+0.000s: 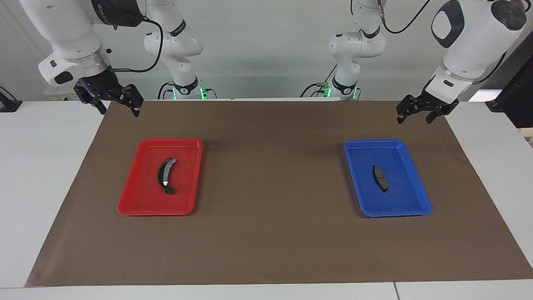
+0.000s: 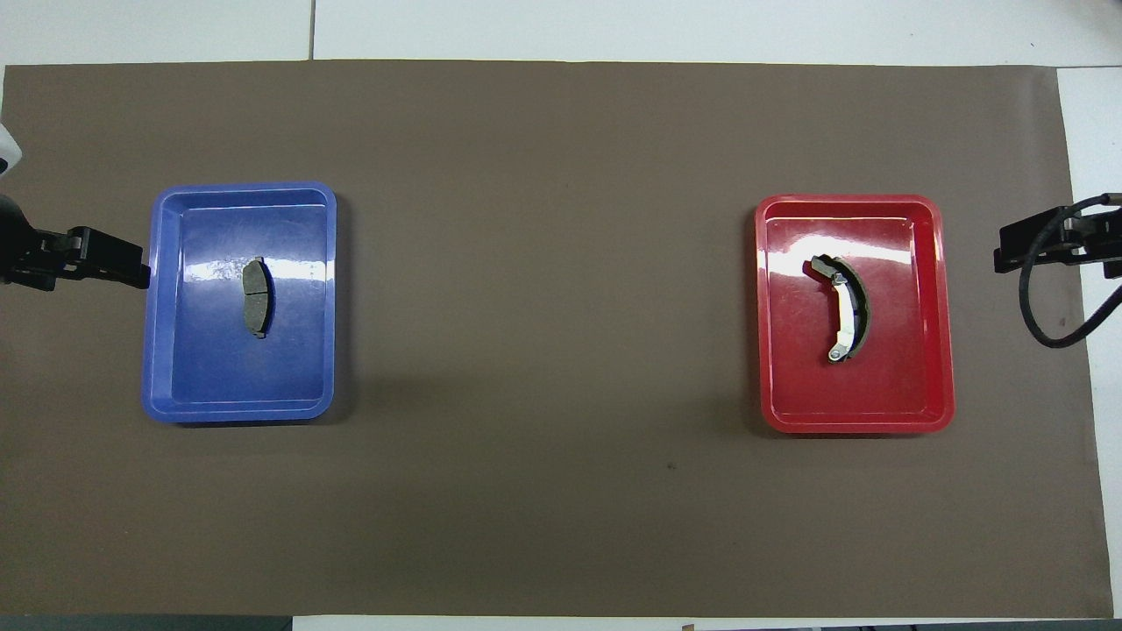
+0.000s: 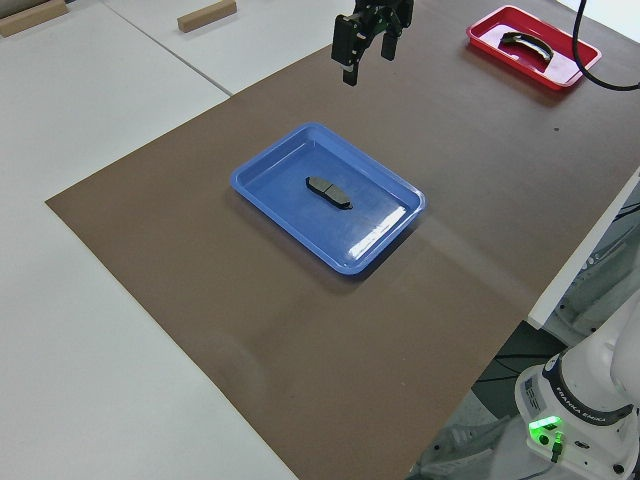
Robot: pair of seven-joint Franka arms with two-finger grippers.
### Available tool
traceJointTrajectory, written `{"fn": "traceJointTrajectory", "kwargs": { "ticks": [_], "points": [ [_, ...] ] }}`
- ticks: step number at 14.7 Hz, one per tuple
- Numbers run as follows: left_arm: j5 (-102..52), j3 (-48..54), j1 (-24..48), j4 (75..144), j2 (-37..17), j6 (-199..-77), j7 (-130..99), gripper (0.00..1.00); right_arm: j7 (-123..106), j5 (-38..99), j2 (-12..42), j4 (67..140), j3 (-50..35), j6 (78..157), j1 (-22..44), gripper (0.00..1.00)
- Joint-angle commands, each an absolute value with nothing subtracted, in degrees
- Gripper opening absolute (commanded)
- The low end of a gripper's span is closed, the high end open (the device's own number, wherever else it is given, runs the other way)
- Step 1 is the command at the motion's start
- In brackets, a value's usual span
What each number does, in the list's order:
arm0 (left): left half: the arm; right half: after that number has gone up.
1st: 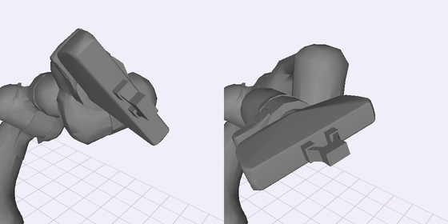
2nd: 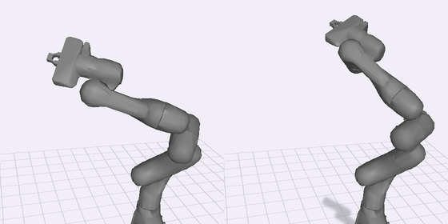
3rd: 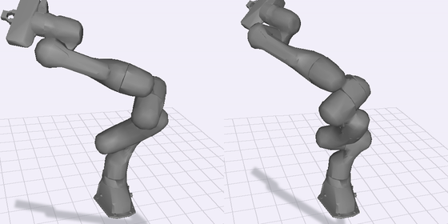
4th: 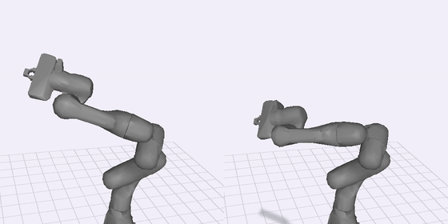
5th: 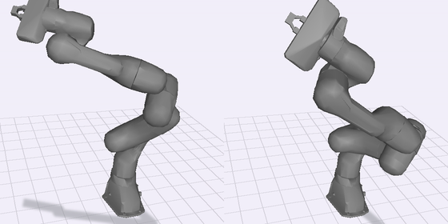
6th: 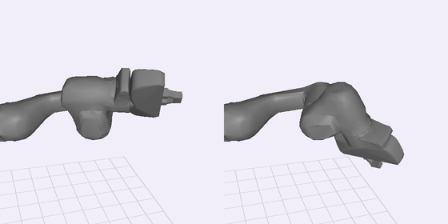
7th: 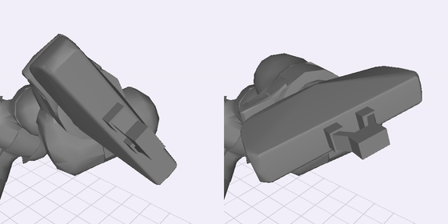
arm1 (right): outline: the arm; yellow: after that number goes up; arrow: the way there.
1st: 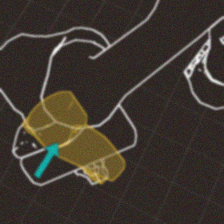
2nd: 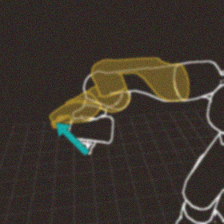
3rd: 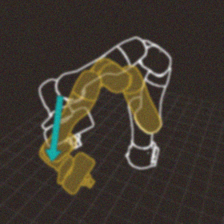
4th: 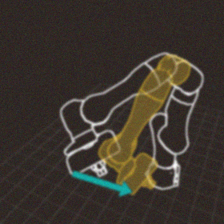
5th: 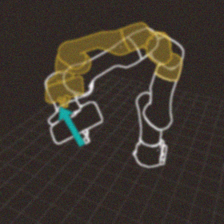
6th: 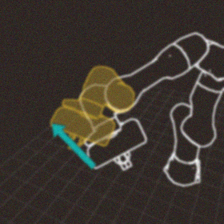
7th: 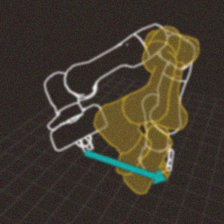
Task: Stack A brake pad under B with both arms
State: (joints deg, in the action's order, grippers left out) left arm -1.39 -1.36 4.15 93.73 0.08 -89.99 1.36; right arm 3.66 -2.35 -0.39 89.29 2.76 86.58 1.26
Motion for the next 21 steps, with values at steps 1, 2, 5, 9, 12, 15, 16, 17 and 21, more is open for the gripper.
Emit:
{"fn": "traceJointTrajectory", "kwargs": {
  "ticks": [1, 2, 5, 9, 12, 15, 16, 17, 21],
  "points": [
    [-0.6, -1.3, 4.0, 95.0, 1.2, -90.0, 2.1, 0.98, 2.9, -2.6, -1.2, 90.2, 2.5, 87.1, 1.2, 1.00],
    [-0.6, -1.3, 4.0, 95.0, 1.3, -90.0, 2.1, 0.98, 2.7, -2.6, -1.2, 90.2, 2.5, 87.0, 1.1, 1.00],
    [-0.6, -1.3, 4.0, 95.0, 1.3, -90.0, 2.1, 0.98, 2.5, -2.6, -1.2, 90.3, 2.5, 86.8, 1.1, 1.00],
    [-0.8, -1.3, 4.0, 95.0, 1.2, -90.3, 2.1, 0.98, 2.4, -2.5, -1.5, 90.6, 2.5, 86.7, 1.1, 1.00],
    [-1.1, -1.2, 4.2, 94.9, 1.1, -93.6, 2.4, 0.98, 2.4, -2.5, -1.5, 90.6, 2.5, 86.9, 1.1, 1.00],
    [-1.1, -1.2, 4.7, 95.0, 1.1, -92.6, 2.2, 0.98, 2.5, -2.5, -1.5, 90.6, 2.5, 86.8, 1.1, 1.00],
    [-1.1, -1.2, 4.7, 95.5, 1.2, -93.2, 2.0, 0.98, 2.5, -2.5, -1.5, 90.6, 2.5, 86.8, 1.1, 1.00],
    [-1.1, -1.2, 4.7, 96.4, 1.5, -93.7, 1.8, 0.98, 2.5, -2.5, -1.5, 90.6, 2.5, 86.7, 1.1, 1.00],
    [-1.1, -1.2, 4.9, 97.3, 1.8, -94.1, 1.8, 0.98, 2.5, -2.5, -1.5, 90.6, 2.5, 86.8, 1.1, 1.00]
  ]
}}
